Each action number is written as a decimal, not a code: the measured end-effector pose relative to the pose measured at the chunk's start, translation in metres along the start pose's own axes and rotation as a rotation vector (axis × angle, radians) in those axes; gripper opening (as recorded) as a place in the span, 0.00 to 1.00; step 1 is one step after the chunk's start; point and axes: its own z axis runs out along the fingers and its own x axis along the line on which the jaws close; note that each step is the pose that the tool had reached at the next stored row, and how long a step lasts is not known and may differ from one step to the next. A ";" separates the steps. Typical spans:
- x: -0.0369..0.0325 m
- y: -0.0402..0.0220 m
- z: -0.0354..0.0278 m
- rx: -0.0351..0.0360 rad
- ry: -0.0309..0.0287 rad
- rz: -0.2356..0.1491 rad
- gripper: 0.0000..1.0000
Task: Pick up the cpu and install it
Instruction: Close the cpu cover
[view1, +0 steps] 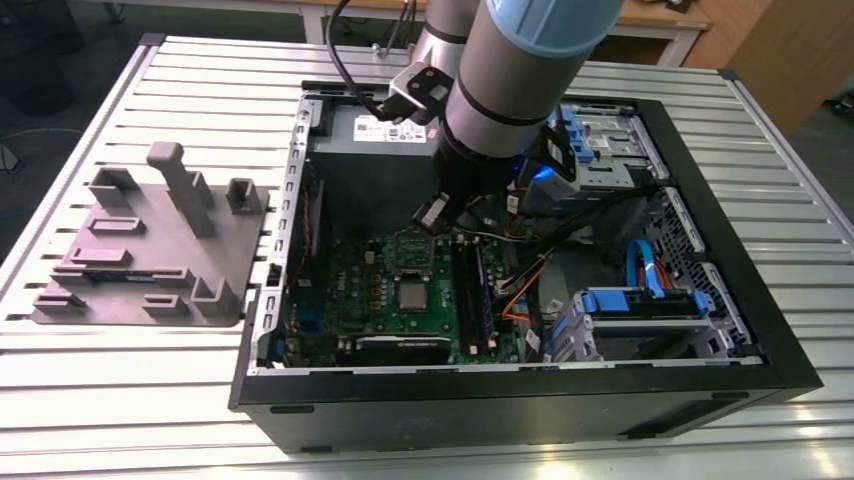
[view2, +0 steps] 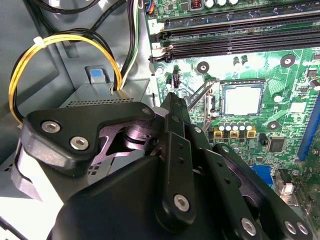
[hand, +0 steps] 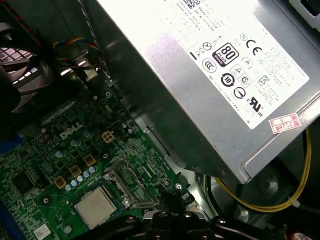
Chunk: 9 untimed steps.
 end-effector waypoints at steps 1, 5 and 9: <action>0.0000 0.0000 -0.0002 -0.0001 0.0004 -0.001 0.10; 0.0000 0.0001 -0.0003 -0.0004 0.0007 -0.004 0.10; 0.0003 -0.0001 -0.0005 -0.0002 0.0022 -0.007 0.10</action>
